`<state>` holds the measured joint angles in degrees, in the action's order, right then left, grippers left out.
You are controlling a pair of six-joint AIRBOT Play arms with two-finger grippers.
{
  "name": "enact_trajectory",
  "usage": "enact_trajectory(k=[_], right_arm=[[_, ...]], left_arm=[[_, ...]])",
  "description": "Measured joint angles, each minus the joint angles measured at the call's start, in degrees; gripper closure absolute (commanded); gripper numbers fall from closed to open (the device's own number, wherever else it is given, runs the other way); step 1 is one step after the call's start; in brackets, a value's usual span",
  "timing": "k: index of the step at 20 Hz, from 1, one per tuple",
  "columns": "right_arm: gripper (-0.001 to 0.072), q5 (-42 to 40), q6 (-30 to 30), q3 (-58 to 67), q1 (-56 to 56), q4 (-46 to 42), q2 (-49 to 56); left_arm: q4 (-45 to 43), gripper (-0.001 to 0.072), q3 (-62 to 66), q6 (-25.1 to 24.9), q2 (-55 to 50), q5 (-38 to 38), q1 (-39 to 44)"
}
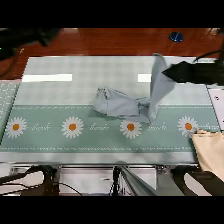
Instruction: Fold the shirts.
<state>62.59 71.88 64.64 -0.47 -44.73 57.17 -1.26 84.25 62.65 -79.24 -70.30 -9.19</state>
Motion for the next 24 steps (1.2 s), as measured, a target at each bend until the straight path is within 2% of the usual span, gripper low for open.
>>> enact_trajectory(k=[3, 6, 7, 9, 10, 13, 17, 20, 24], right_arm=[[0.068, -6.7, 0.9, 0.0, 8.3, -0.5, 6.8], [0.0672, -13.7, 1.7, 0.0, 16.8, -0.5, 14.6], [0.057, -16.2, 2.1, 0.0, 19.6, 0.1, 17.3], [0.025, -21.0, 2.6, 0.0, 25.0, 2.8, 22.7], [0.0226, -23.4, 2.6, 0.0, 27.7, 5.2, 25.2], [0.0225, -27.8, 1.2, 0.0, 32.8, 10.6, 28.8], [0.0226, -26.5, 0.0, 0.0, 30.7, 9.5, 24.9], [0.0226, -19.5, 0.8, 0.0, 21.9, 1.4, 16.6], [0.022, -5.2, 7.5, -0.1, 6.2, -21.2, 7.1]], left_arm=[[0.1, 0.0689, 0.0, -0.3, 5.7, -5.2, -8.3], [0.0, 0.069, 0.0, -0.4, 9.0, -9.5, -12.5], [-0.1, 0.0689, 0.0, -0.4, 9.7, -10.4, -13.1], [-1.1, 0.0689, 0.0, -0.4, 10.4, -11.6, -13.8], [-1.8, 0.0689, 0.0, -0.4, 10.7, -12.2, -13.9], [-5.7, 0.0689, 0.0, -0.5, 11.1, -13.2, -13.1], [-12.8, 0.069, 0.0, -0.5, 11.2, -13.6, -11.2], [-18.4, 0.0689, 0.0, -0.4, 11.0, -13.7, -9.9], [-24.1, 0.0689, 0.0, -0.4, 10.8, -13.7, -8.7]])
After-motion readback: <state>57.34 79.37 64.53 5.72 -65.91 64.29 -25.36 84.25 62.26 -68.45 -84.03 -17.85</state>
